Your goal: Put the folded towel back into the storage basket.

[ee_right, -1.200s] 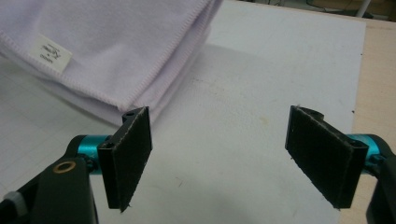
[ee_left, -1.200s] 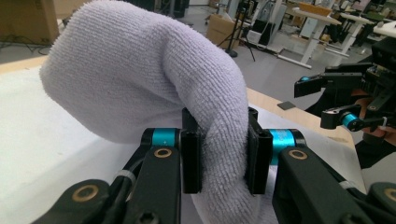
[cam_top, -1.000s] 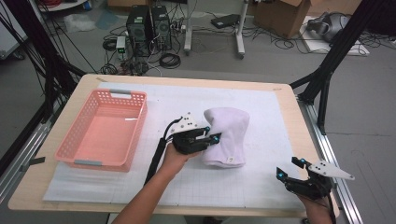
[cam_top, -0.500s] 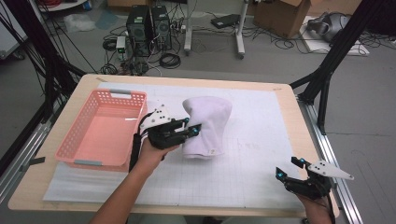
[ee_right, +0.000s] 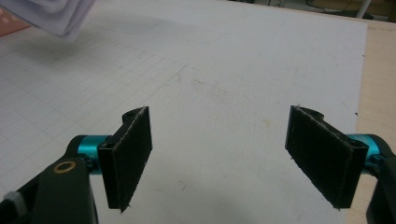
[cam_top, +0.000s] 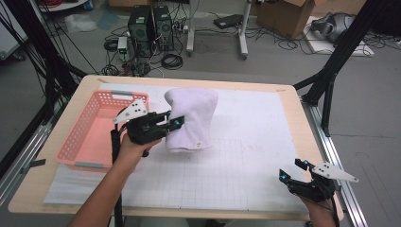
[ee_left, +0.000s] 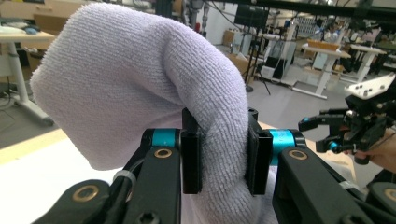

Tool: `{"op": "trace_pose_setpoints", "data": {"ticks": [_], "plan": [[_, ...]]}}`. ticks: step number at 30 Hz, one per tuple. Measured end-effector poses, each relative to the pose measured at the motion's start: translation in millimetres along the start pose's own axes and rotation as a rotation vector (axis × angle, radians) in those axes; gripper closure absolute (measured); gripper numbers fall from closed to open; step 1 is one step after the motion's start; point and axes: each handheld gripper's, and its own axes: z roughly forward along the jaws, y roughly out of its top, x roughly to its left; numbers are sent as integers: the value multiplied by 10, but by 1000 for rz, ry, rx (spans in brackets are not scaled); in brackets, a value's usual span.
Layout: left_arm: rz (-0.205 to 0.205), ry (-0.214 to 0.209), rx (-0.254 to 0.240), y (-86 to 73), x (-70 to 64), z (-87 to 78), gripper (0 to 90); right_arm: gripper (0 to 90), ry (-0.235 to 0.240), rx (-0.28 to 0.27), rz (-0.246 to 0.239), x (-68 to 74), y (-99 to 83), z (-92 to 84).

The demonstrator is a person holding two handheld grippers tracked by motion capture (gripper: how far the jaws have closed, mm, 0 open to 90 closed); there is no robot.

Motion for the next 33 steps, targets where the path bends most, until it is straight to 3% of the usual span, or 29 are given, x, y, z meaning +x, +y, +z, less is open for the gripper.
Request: {"op": "trace_pose_setpoints", "data": {"ticks": [8, 21, 33], "plan": [[10, 37, -35, 201, 160, -408, 728, 219, -1, 3, 0, 13, 6, 10], [8, 110, -65, 362, 413, -1000, 728, 219, -6, 3, 1, 15, 8, 17], [-32, 146, -96, 452, 713, -1460, 727, 219, -18, 10, 4, 6, 1, 15]]}}
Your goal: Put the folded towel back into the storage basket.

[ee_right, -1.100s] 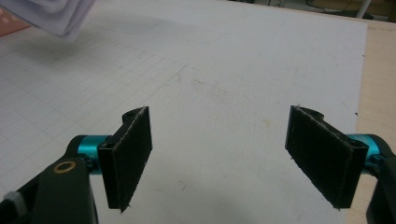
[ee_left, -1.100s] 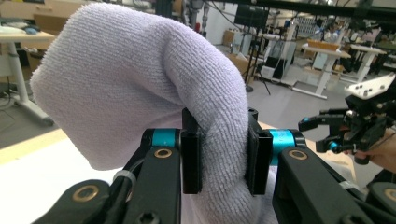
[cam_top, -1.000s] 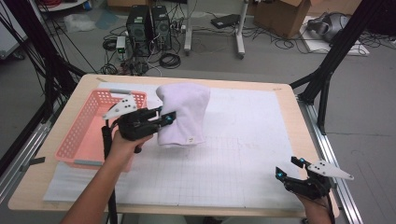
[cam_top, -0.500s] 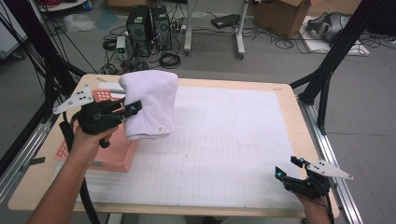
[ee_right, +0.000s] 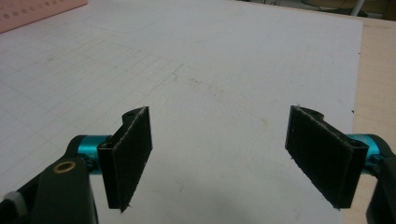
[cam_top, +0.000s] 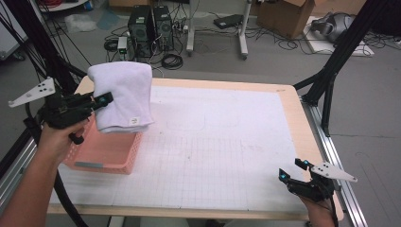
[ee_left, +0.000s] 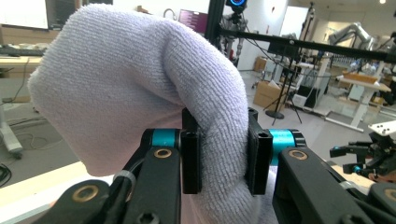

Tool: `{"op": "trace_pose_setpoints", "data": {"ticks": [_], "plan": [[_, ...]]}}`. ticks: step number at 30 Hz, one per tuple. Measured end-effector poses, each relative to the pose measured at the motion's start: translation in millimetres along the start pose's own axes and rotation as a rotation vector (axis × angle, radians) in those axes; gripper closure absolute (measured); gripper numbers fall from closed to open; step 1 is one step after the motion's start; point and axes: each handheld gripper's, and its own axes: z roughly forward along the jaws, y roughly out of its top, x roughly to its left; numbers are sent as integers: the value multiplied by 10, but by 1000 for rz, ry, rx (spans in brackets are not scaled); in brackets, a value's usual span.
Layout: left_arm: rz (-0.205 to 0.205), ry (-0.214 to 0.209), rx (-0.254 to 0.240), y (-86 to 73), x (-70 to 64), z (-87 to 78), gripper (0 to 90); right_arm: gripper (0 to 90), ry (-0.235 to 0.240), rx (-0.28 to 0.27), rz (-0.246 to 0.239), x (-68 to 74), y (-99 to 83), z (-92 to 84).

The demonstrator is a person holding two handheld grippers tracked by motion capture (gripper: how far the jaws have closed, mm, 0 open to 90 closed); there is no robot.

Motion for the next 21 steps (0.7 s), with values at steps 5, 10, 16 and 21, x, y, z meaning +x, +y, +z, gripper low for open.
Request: {"op": "trace_pose_setpoints", "data": {"ticks": [5, 10, 16, 21], "plan": [[-6, 22, 3, -9, 137, -181, 726, 219, -5, 1, -2, 10, -1, 5], [-28, 67, 3, -38, 256, -350, 725, 219, -8, 6, -4, 15, -3, 10], [-53, 76, 64, -175, 379, -474, 724, 219, -4, 11, -7, 32, -1, 33], [-84, 56, 99, -345, 490, -503, 723, 219, -2, 21, -26, 49, 3, 54]]}}
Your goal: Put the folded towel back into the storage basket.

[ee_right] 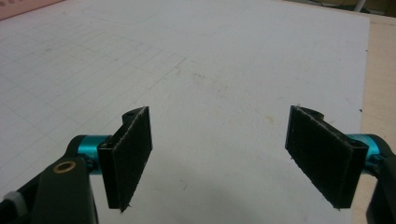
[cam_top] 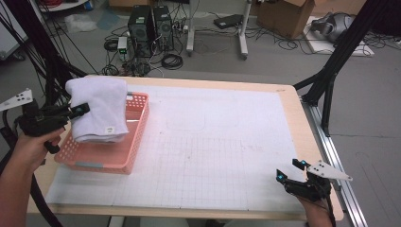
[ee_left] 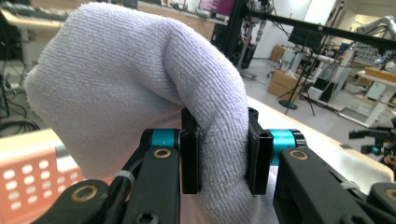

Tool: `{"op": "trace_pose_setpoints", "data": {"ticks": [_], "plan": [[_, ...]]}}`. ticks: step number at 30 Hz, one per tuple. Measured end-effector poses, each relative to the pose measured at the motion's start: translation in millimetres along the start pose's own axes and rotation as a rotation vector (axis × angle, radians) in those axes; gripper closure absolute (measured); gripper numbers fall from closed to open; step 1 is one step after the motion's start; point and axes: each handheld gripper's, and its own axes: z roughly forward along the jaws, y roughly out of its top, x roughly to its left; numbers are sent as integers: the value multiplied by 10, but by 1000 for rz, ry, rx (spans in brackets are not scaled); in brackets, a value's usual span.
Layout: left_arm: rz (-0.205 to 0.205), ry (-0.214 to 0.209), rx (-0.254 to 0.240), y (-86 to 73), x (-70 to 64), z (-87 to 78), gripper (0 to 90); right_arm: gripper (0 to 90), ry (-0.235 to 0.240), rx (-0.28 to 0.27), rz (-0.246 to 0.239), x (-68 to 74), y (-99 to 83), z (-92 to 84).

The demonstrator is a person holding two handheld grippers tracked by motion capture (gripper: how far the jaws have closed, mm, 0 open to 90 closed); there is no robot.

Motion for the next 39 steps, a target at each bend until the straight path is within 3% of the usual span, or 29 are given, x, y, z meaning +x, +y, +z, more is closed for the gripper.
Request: {"op": "trace_pose_setpoints", "data": {"ticks": [13, 19, 22, 28, 32, 34, 37, 39], "plan": [[-44, -48, 81, -335, 162, 231, 716, 219, 4, 17, -18, 76, 17, 43], [-50, -58, 126, -405, 182, 344, 714, 219, 3, 20, -21, 73, 12, 48], [-76, -52, 139, -423, 200, 384, 702, 220, 4, 18, -14, 69, 13, 44], [-91, 10, 238, -475, 248, 438, 690, 219, 6, 15, -19, 64, 14, 55], [-101, 33, 252, -493, 272, 452, 681, 219, 5, 17, -12, 67, 16, 48], [-133, 65, 267, -496, 295, 462, 607, 219, 4, 16, -18, 63, 16, 44], [-195, 138, 294, -493, 327, 463, 409, 219, 3, 15, -17, 60, 16, 39], [-191, 226, 284, -453, 342, 416, 330, 219, 3, 17, -12, 62, 15, 35]]}}
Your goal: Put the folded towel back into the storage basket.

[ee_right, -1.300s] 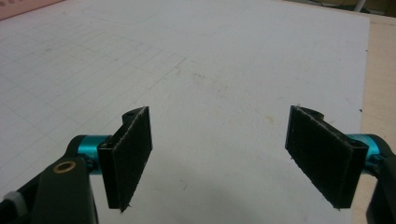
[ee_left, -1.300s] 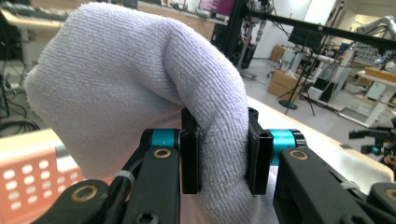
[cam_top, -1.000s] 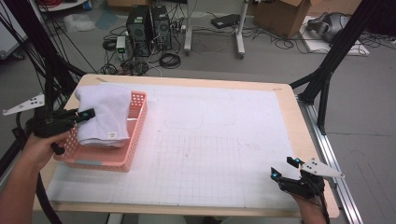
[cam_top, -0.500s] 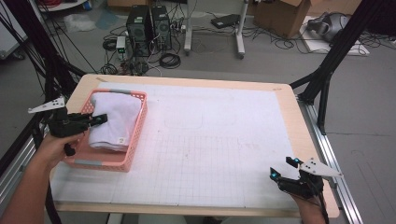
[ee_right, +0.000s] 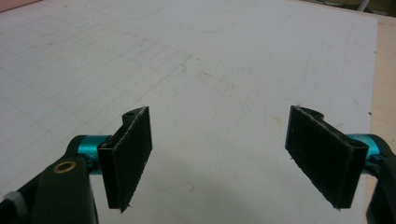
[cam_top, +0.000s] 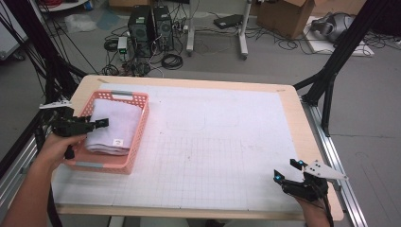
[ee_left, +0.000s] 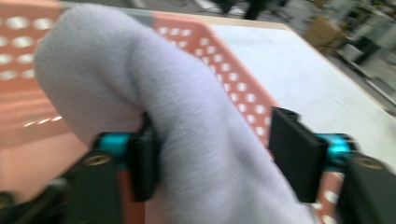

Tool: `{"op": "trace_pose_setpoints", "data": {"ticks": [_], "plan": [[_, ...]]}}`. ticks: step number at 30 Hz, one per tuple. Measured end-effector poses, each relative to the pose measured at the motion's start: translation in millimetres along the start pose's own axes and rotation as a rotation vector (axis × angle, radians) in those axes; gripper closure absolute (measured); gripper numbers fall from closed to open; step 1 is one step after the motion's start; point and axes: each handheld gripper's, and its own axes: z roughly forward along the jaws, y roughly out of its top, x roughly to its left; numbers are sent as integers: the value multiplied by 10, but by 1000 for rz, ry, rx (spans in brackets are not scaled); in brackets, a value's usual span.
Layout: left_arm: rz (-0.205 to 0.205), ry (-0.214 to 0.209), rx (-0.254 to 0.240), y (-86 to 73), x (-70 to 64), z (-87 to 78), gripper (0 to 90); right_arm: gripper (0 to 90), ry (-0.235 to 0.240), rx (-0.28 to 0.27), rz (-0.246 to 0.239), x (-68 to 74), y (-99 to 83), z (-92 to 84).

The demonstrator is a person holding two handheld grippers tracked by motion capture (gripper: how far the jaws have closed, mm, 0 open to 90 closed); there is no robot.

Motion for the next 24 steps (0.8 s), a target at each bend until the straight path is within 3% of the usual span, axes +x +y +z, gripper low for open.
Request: {"op": "trace_pose_setpoints", "data": {"ticks": [2, 3, 5, 7, 10, 12, 13, 15, 18, 21, 24], "plan": [[10, 83, -41, 31, 2, -68, 328, 219, -1, -2, -5, -2, 0, 3], [6, 125, -86, 55, -2, -120, 327, 219, -1, -2, -5, -1, 0, 4], [6, 176, -138, 93, -15, -193, 326, 219, -1, 0, -4, 5, 3, 5], [30, 210, -139, 117, -52, -217, 326, 219, 0, -1, -6, 6, 5, 8], [60, 207, -64, 102, -102, -149, 346, 219, 1, 0, -5, 12, 8, 12], [76, 242, 20, 58, -131, -32, 346, 219, 1, -1, -10, 13, 11, 14], [78, 250, 39, 41, -136, 7, 340, 219, 1, -2, -9, 17, 11, 14], [65, 279, 82, 2, -145, 118, 340, 219, 1, -1, -9, 22, 11, 13], [48, 290, 201, -54, -141, 313, 332, 219, 2, -2, -5, 19, 10, 6], [61, 295, 262, -103, -156, 453, 316, 219, 0, -1, -4, 9, 4, 8], [81, 293, 280, -131, -181, 534, 315, 219, 2, -2, -5, 10, 5, 11]]}}
